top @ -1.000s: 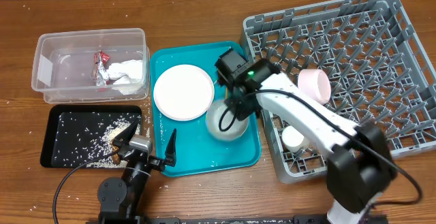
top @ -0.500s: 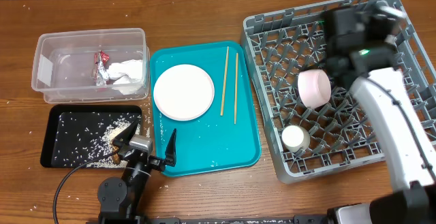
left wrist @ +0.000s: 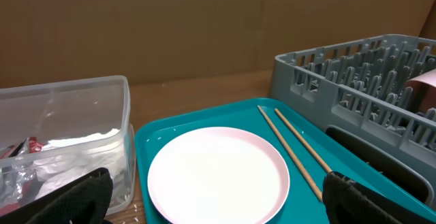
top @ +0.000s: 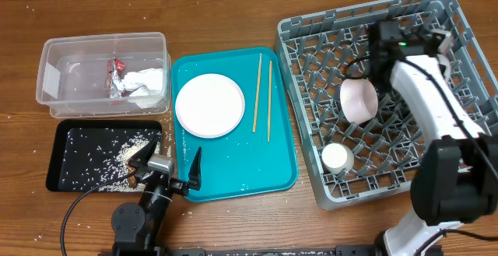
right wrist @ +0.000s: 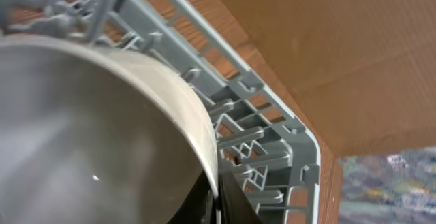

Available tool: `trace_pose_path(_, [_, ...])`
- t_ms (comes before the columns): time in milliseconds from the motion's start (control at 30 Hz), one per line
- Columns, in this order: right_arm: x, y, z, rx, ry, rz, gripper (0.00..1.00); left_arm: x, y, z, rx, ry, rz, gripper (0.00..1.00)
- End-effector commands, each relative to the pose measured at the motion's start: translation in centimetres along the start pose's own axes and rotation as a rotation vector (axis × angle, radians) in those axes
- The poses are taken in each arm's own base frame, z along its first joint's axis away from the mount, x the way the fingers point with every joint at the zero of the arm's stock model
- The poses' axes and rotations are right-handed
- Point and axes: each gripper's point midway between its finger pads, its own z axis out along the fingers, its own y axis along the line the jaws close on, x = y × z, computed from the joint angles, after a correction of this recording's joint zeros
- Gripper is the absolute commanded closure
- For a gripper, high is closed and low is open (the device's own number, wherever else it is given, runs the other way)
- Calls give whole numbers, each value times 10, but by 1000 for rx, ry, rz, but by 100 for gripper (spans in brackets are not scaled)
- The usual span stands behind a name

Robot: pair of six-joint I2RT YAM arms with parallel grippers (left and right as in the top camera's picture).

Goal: Sort waste into correct bins and load items into the dishwasher
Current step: 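Place the white bowl into the dish rack with the right gripper, then grasp the wooden chopsticks on the teal tray with the right gripper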

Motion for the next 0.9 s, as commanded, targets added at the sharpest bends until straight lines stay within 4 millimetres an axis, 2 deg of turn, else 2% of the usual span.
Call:
trace_pose_path(0, [4,11,-3,22,-23,-51,96,-1,0,0,1,-9,-12,0])
trace_pose_path(67, [3,10,-8,39,-45,-69,96,-1,0,0,1,-9,-12,0])
trace_pose_path(167, [-26,-17,-17,225,-196,-111,96,-1,0,0,1,-9,-12,0])
trace_pose_path(200, [-29,-21,-17,244,-206,-112,96,-1,0,0,1,-9,-11,0])
trace_pose_path(333, [-23,-23,5,212,-129,-93,96,-1,0,0,1,-9,-12,0])
trace_pose_path(500, [-4,-10,23,136,-21,-153,96,-1,0,0,1,-9,-12,0])
trace_pose_path(567, [8,5,23,95,8,-192,96,-1,0,0,1,-9,-11,0])
trace_pose_path(633, [18,16,16,95,-12,-243,96,-1,0,0,1,-9,-12,0])
trace_pose_path(767, [16,23,-6,106,-80,-306,96,-1,0,0,1,-9,-12,0])
trace_pose_path(800, [16,24,-8,103,-84,-308,90,-1,0,0,1,-9,-12,0])
trace_pose_path(833, [18,30,-12,77,-81,-314,73,-1,0,0,1,-9,-12,0])
trace_pose_path(867, [23,36,-17,36,-65,-321,69,-1,0,0,1,-9,-11,0])
